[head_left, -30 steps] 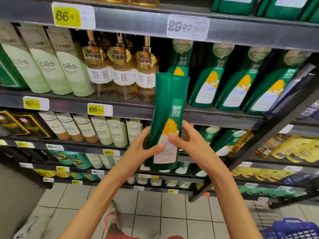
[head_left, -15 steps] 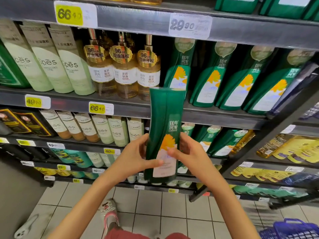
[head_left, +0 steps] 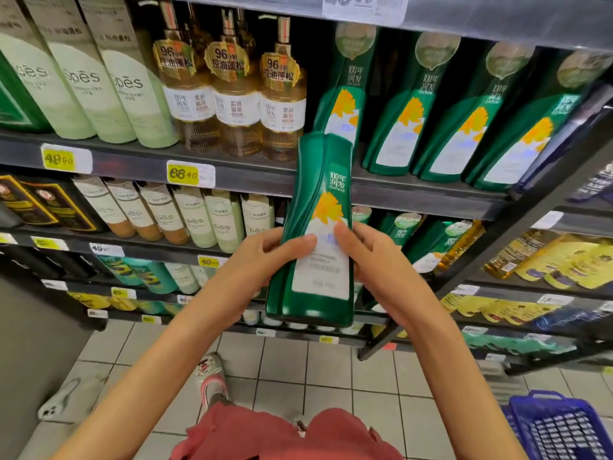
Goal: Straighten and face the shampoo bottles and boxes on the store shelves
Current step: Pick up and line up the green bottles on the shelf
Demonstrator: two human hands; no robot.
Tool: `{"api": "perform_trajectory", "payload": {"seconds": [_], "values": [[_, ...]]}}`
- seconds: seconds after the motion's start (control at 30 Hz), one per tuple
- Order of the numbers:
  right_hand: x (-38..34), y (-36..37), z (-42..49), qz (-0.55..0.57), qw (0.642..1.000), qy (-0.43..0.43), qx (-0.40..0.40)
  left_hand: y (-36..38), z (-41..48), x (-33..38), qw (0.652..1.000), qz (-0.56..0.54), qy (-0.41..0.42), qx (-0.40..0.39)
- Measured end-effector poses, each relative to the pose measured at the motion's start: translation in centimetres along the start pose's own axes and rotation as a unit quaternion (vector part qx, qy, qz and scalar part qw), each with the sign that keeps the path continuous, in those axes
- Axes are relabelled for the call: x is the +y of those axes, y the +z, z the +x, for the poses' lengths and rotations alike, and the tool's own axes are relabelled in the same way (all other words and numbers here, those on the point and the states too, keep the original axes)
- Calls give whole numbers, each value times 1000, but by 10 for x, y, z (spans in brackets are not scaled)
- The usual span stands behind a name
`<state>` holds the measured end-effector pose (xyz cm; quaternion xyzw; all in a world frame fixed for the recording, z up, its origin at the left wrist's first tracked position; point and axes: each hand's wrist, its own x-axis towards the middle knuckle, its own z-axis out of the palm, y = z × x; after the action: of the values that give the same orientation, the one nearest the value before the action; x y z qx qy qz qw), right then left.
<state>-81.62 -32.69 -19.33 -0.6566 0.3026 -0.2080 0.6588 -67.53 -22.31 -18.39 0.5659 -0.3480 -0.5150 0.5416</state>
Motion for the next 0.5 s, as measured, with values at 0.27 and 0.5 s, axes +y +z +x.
{"api": "perform_trajectory", "payload": {"seconds": [0.27, 0.5], "values": [[-17, 4, -10, 19, 991, -133, 23, 8, -3, 18, 982, 80, 162, 49], [-63, -6, 8, 28, 976, -206, 64, 20, 29, 71, 952, 55, 290, 81]]}}
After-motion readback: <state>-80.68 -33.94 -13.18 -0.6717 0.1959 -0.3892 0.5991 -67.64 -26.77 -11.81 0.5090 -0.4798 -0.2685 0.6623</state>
